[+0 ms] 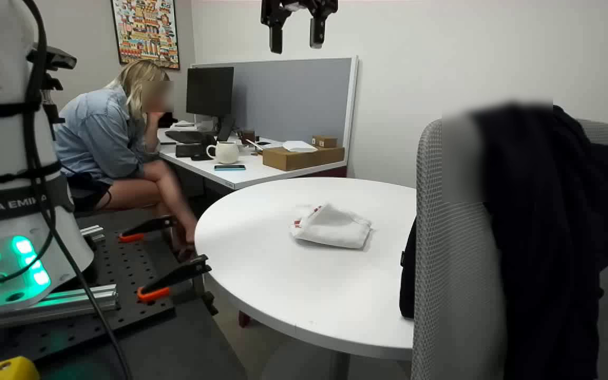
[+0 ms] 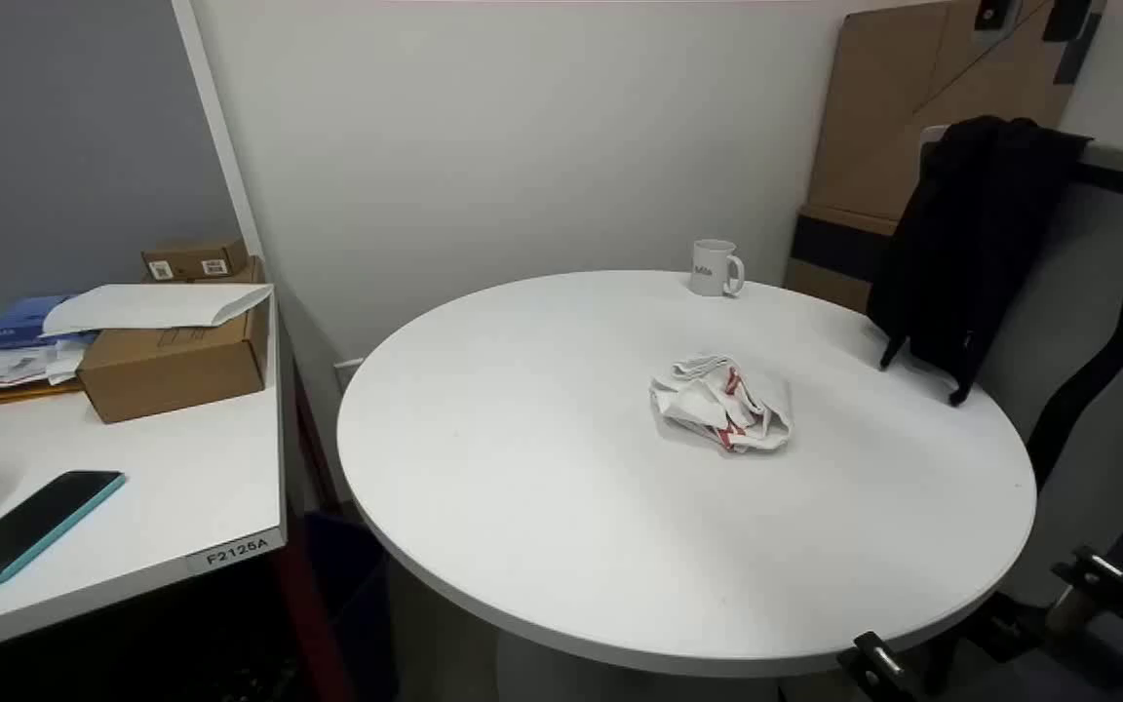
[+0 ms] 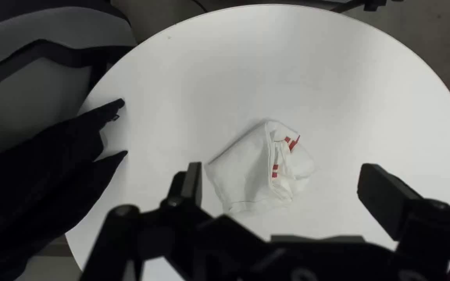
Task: Use the cloth and wipe the table
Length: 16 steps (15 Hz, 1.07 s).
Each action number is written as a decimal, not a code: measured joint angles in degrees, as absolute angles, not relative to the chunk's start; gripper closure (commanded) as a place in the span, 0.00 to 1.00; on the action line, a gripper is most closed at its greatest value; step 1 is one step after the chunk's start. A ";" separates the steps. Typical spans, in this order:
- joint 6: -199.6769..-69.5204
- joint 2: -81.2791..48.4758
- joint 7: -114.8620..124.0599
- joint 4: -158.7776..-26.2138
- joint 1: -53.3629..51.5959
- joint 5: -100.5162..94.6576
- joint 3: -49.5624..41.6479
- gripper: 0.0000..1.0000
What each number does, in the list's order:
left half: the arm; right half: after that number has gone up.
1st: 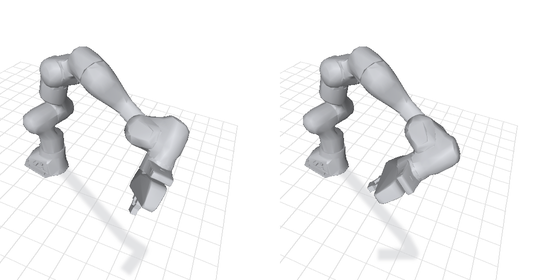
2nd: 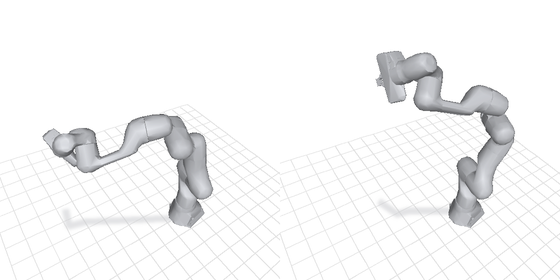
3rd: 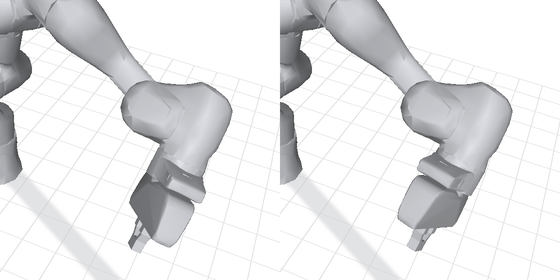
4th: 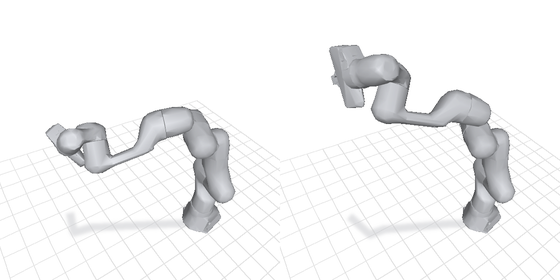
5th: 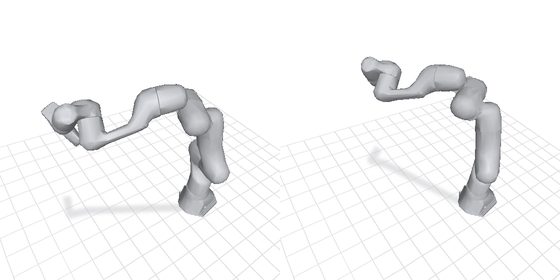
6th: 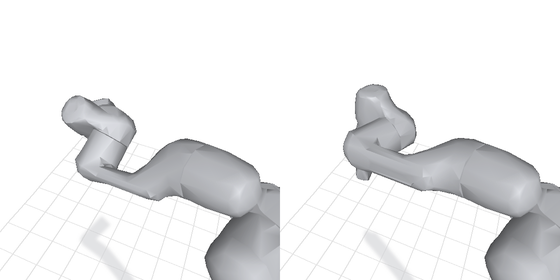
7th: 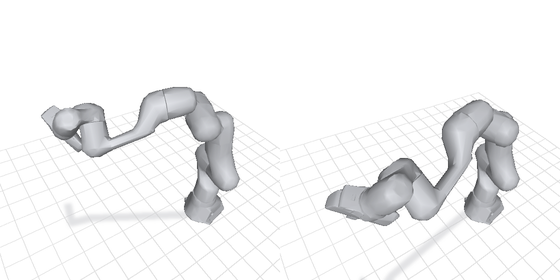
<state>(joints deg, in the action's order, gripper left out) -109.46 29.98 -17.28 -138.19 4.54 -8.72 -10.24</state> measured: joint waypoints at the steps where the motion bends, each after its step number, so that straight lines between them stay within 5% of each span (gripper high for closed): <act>1: -109.46 29.98 -17.28 -138.19 4.54 -8.72 -10.25 0.00; 6: -113.82 27.95 -17.23 -138.20 4.07 -8.50 -9.85 0.00; 16: -146.03 4.13 -16.38 -135.28 0.82 -0.23 -8.16 0.00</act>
